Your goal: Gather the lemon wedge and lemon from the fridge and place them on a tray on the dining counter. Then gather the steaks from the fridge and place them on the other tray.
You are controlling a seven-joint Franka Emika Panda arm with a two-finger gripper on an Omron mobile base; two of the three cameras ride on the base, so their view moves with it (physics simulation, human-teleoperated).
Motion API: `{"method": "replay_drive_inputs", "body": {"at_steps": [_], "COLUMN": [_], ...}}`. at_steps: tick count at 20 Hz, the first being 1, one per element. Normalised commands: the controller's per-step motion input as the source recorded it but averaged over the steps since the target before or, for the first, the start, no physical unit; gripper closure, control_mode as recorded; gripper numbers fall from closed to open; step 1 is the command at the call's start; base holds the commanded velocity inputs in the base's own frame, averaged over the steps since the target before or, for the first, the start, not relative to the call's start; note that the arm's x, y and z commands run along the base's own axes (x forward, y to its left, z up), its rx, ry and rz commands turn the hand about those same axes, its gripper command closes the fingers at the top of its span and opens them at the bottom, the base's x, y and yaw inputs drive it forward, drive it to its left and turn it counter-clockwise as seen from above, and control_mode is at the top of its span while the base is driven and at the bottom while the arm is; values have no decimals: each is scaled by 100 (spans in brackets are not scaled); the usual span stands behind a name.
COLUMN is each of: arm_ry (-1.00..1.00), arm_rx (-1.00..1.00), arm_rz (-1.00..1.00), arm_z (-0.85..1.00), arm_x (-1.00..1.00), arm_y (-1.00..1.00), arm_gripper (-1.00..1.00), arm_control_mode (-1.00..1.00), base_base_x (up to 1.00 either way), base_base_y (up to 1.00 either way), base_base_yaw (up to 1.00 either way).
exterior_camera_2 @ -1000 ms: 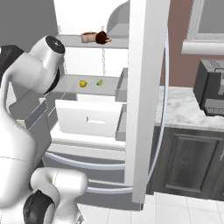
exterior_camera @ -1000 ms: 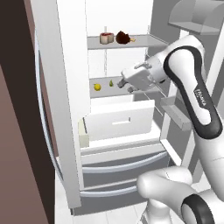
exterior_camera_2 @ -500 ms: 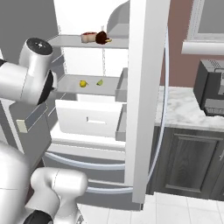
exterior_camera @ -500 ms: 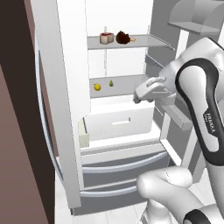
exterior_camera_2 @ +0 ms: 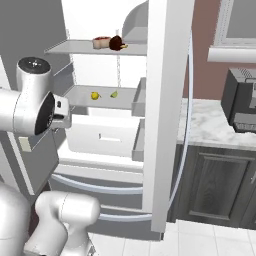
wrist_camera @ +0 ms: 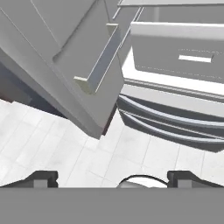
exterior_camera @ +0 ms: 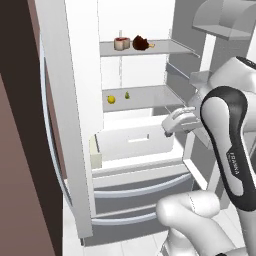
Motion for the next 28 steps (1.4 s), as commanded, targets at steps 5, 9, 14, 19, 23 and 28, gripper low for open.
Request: {"method": "replay_drive_inputs", "body": {"at_steps": [5, 9, 14, 19, 23, 28], "arm_ry": [6, -14, -21, -10, 0, 0], "arm_rx": [-5, -11, -5, -1, 0, 0], "arm_rz": [-7, -11, -9, -6, 0, 0], "arm_z": [-26, -26, 0, -1, 0, 0], "arm_x": [-1, -14, 8, 1, 10, 0], "arm_y": [-29, -16, 12, 0, 0, 0], "arm_gripper": [-100, -100, -100, -100, -100, -100], "arm_control_mode": [-100, -100, -100, -100, -100, 100], "base_base_x": [0, 0, 0, 0, 0, 39], "base_base_y": [0, 0, 0, 0, 0, 10], "base_base_yaw": [0, 0, 0, 0, 0, -5]}}
